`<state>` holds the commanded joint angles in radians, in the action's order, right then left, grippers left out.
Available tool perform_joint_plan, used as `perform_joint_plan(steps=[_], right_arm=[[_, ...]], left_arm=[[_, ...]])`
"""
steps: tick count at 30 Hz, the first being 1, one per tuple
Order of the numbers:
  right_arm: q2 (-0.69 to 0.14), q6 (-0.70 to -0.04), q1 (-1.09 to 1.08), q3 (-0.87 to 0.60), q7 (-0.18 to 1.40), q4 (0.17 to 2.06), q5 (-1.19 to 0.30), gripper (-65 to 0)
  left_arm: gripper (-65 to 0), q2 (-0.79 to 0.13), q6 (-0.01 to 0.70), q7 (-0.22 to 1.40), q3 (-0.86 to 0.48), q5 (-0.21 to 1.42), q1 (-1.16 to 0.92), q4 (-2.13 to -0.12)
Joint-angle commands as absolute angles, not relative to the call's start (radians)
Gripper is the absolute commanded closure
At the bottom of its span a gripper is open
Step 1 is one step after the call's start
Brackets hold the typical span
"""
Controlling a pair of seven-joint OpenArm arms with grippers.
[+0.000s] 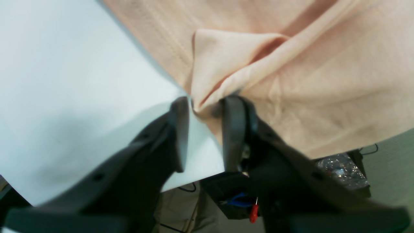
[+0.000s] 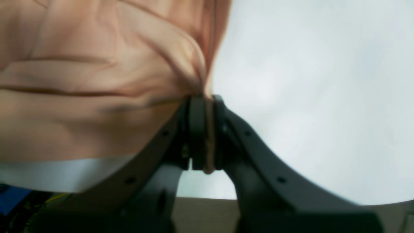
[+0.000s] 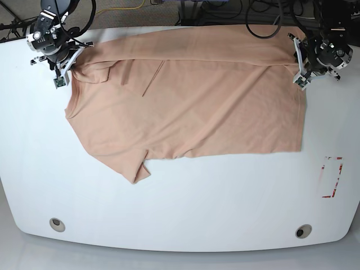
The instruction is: Fold the T-shirt properly
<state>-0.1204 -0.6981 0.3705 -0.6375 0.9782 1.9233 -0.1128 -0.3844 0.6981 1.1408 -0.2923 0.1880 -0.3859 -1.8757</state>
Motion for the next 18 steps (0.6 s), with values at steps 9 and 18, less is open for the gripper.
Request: perform_joint_plan(steps=[9, 18], right_arm=[[-0.114, -0.698, 0.369, -0.638, 0.978, 1.923, -0.114, -0.6], [-0.114, -0.698, 0.367, -0.638, 0.978, 1.923, -0.113, -0.6]], left_arm=[[-11.9, -0.386, 0.698, 1.141, -0.297, 0.186, -0.318, -1.873], [-11.9, -0.381, 0.698, 1.142, -0.292, 0.097, -0.246, -1.871]])
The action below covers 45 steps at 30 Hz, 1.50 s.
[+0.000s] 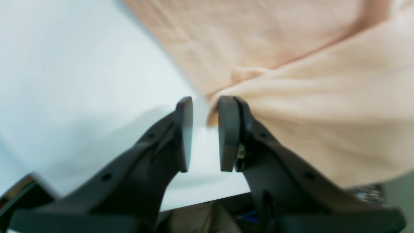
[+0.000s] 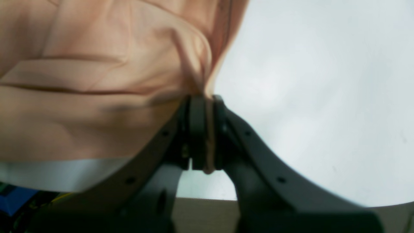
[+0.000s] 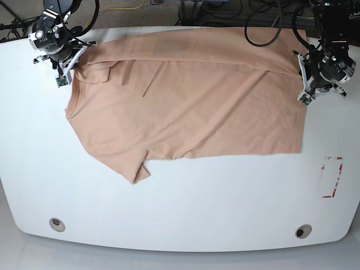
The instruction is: Fold the T-shirt properly
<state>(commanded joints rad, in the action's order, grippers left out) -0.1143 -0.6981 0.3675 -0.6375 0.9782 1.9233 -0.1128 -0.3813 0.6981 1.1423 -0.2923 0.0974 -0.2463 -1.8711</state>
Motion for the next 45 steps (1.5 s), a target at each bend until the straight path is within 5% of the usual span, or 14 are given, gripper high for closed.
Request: perform_joint_plan(steps=[15, 21, 24, 33, 45], right_arm=[[-0.114, -0.698, 0.357, -0.638, 0.978, 1.922, -0.114, -0.6], [-0.114, -0.698, 0.341, -0.638, 0.980, 1.925, -0.108, -1.7], [-0.114, -0.698, 0.338, -0.639, 0.983, 1.928, -0.107, -8.9], [-0.116, -0.698, 0.335, -0.647, 0.980, 1.945, -0.110, -47.9], [-0.114, -0.698, 0.242, -0.657, 0.978, 1.948, -0.113, -50.1]], left_arm=[[-12.8, -0.407, 0.698, 1.158, -0.292, 0.102, -0.166, -1.839], [-26.0, -0.407, 0.698, 1.193, -0.295, 0.168, -0.173, -1.900], [-31.1, -0.407, 0.698, 1.193, -0.300, 0.199, -0.200, -1.923], [-36.0, -0.404, 0.698, 1.193, -0.300, 0.222, -0.220, -1.934], [-36.0, -0.343, 0.698, 1.191, -0.295, 0.225, -0.271, -1.936]])
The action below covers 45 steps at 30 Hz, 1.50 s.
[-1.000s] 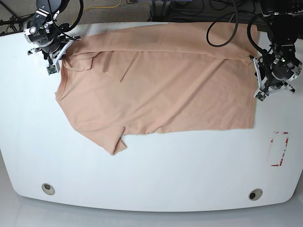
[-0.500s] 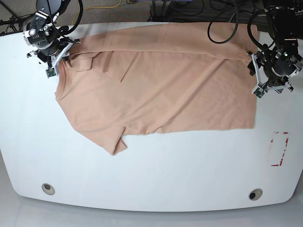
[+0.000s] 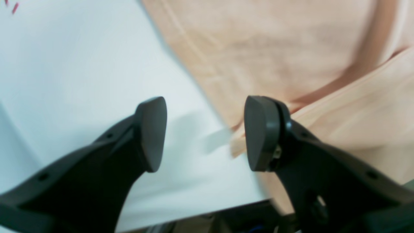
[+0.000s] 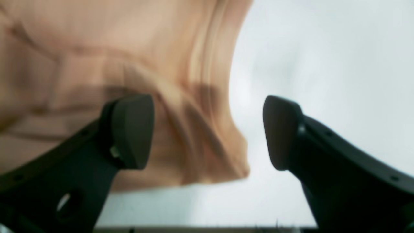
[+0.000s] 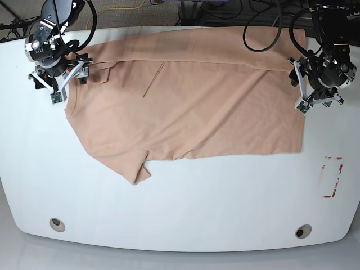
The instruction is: Fold the T-shirt properly
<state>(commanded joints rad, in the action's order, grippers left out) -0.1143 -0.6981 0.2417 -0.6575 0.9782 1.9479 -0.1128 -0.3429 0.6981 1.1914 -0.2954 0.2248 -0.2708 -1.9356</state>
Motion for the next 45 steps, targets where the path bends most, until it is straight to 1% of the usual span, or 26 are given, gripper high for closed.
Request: perform_joint_plan(steps=[4, 6, 12, 17, 24, 27, 31, 37, 42, 45], right_arm=[[-0.113, -0.698, 0.213, -0.654, 0.980, 1.948, -0.114, -49.9], [-0.107, -0.698, 0.209, -0.648, 0.981, 1.951, -0.116, -49.8], [-0.087, -0.698, 0.197, -0.618, 0.981, 1.948, -0.125, -42.8], [-0.084, -0.698, 0.168, -0.618, 0.984, 1.943, -0.120, -39.8], [-0.090, -0.698, 0.182, -0.618, 0.984, 1.949, -0.120, -39.5], [-0.091, -0.698, 0.197, -0.618, 0.984, 1.948, -0.120, -39.5], [-0.094, -0.698, 0.200, -0.619, 0.981, 1.931, -0.120, -39.5], [-0.085, -0.698, 0.205, -0.608, 0.983, 1.933, -0.127, -40.0], [-0.084, -0.698, 0.222, -0.490, 0.984, 1.937, -0.128, -40.1], [-0.084, -0.698, 0.229, -0.423, 0.984, 1.943, -0.128, -40.1]], left_arm=[[-36.0, -0.328, 0.698, 1.191, -0.292, 0.225, -0.308, -1.952], [-36.0, -0.300, 0.698, 1.191, -0.292, 0.225, -0.331, -1.971], [-36.0, -0.286, 0.698, 1.191, -0.292, 0.225, -0.407, -1.983], [-35.8, -0.272, 0.698, 1.191, -0.271, 0.225, -0.466, -1.985], [-35.8, -0.274, 0.698, 1.188, -0.269, 0.223, -0.499, -1.983], [-35.8, -0.278, 0.698, 1.145, -0.280, 0.217, -0.512, -1.983], [-33.9, -0.311, 0.698, 1.052, -0.317, 0.216, -0.521, -1.974], [-33.2, -0.341, 0.698, 1.056, -0.318, 0.216, -0.456, -1.975], [-33.2, -0.344, 0.698, 1.102, -0.318, 0.217, -0.386, -1.977], [-33.2, -0.371, 0.698, 1.127, -0.318, 0.217, -0.338, -1.977]])
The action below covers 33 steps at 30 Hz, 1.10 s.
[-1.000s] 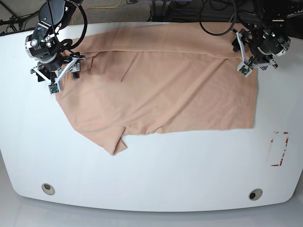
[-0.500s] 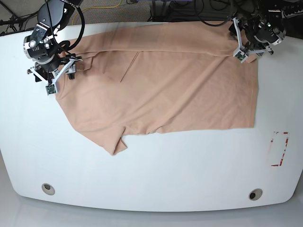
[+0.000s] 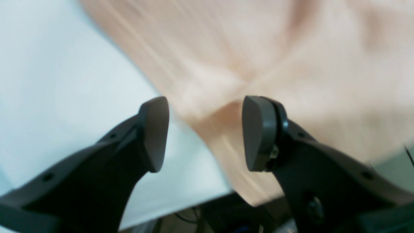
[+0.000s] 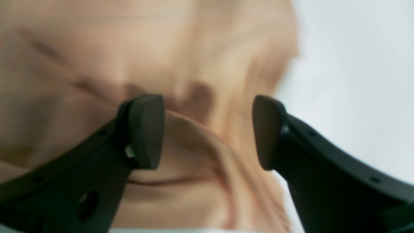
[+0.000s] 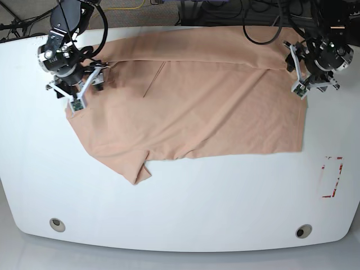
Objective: Fold the T-shirt properly
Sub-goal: 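Lower the right gripper onto the shirt and grasp the fabric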
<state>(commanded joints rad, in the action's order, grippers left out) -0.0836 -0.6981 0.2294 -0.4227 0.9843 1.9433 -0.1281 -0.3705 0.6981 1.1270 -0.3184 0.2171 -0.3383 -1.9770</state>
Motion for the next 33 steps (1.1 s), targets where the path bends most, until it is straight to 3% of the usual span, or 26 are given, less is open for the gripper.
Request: perform_joint_plan(steps=[19, 33], right_arm=[[-0.064, -0.698, 0.237, -0.364, 0.980, 1.853, -0.125, -39.5], [-0.036, -0.698, 0.255, -0.363, 0.984, 1.906, -0.127, -39.6]], left_arm=[[-33.2, -0.380, 0.698, 1.138, -0.352, 0.216, -0.295, -1.975], [-33.2, -0.377, 0.698, 1.138, -0.346, 0.216, -0.294, -1.969]])
